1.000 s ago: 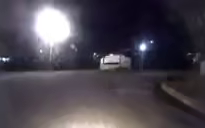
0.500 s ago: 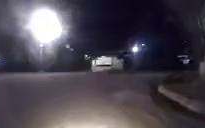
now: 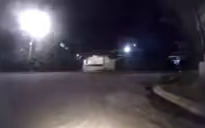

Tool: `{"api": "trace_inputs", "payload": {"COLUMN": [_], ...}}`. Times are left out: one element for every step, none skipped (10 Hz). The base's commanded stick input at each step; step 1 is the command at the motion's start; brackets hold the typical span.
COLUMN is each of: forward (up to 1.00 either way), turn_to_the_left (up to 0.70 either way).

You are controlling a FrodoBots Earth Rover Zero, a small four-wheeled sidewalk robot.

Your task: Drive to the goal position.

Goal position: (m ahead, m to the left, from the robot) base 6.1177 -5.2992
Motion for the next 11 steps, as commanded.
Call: {"api": "trace_inputs", "payload": {"forward": [0.70,0.70,0.70,0.70,0.70,0.70,0.70,0.70,0.70,0.70,0.70], "turn_to_the_left": [0.00,0.00,0.00,0.00,0.00,0.00,-0.08,-0.29,-0.35,-0.35,-0.35]}}
